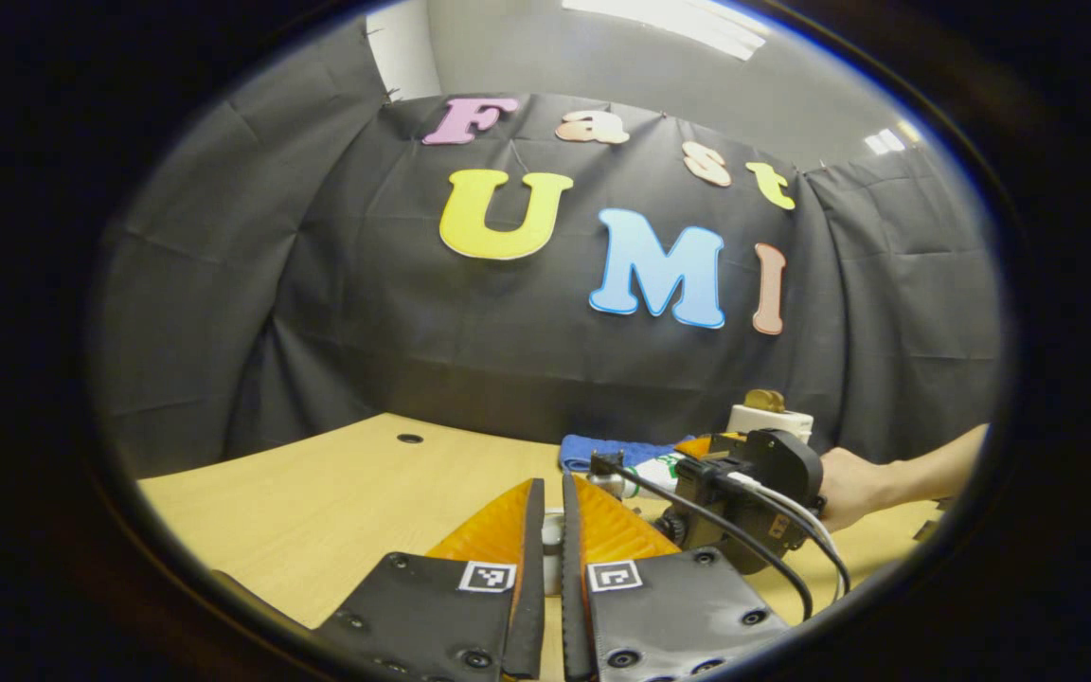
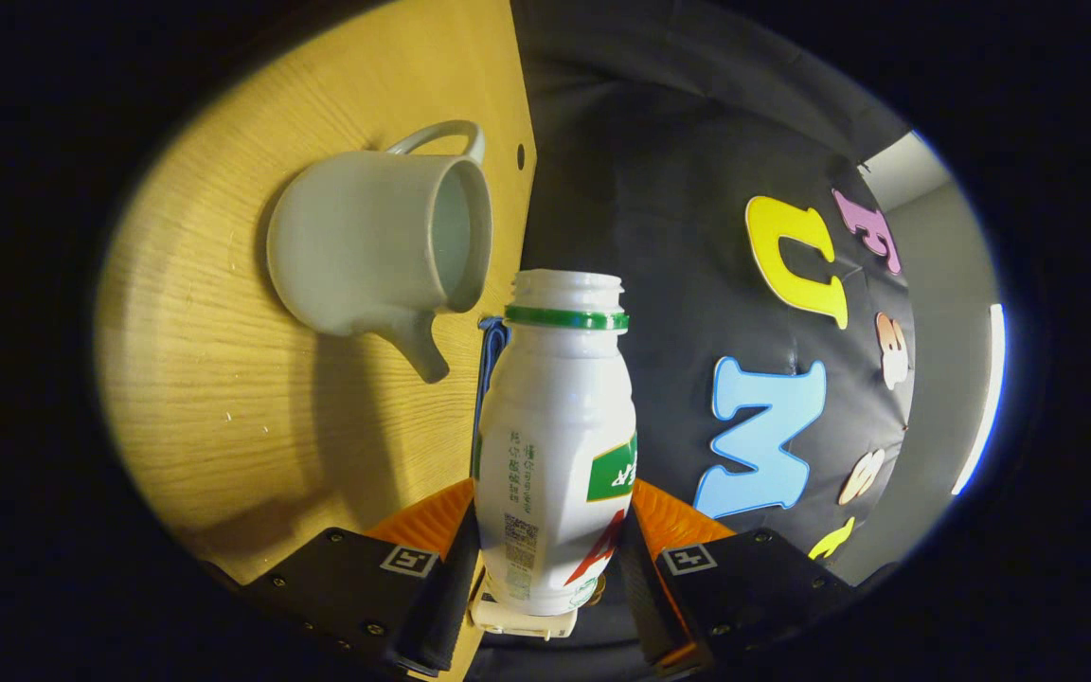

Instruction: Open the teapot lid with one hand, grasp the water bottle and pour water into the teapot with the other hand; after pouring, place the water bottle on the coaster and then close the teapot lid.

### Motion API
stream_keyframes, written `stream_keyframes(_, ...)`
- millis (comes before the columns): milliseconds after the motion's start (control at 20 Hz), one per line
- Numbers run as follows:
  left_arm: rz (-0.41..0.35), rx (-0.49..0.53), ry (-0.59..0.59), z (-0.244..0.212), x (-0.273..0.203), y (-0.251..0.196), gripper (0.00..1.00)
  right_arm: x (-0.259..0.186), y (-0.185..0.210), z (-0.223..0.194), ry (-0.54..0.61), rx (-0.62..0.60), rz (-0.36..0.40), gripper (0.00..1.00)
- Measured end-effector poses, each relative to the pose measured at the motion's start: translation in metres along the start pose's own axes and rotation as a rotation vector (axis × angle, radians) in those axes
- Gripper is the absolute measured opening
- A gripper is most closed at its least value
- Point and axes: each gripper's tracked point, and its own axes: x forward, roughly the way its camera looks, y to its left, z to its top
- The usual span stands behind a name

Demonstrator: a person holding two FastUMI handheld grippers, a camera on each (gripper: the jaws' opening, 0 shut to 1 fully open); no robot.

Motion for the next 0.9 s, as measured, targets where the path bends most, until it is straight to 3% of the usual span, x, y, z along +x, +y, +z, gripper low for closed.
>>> stream_keyframes(900,0.006,0.004,0.009,-0.001,0.000,0.004,0.18,0.003,-0.025,0.013,-0.040,-0.171,-0.069,0.71)
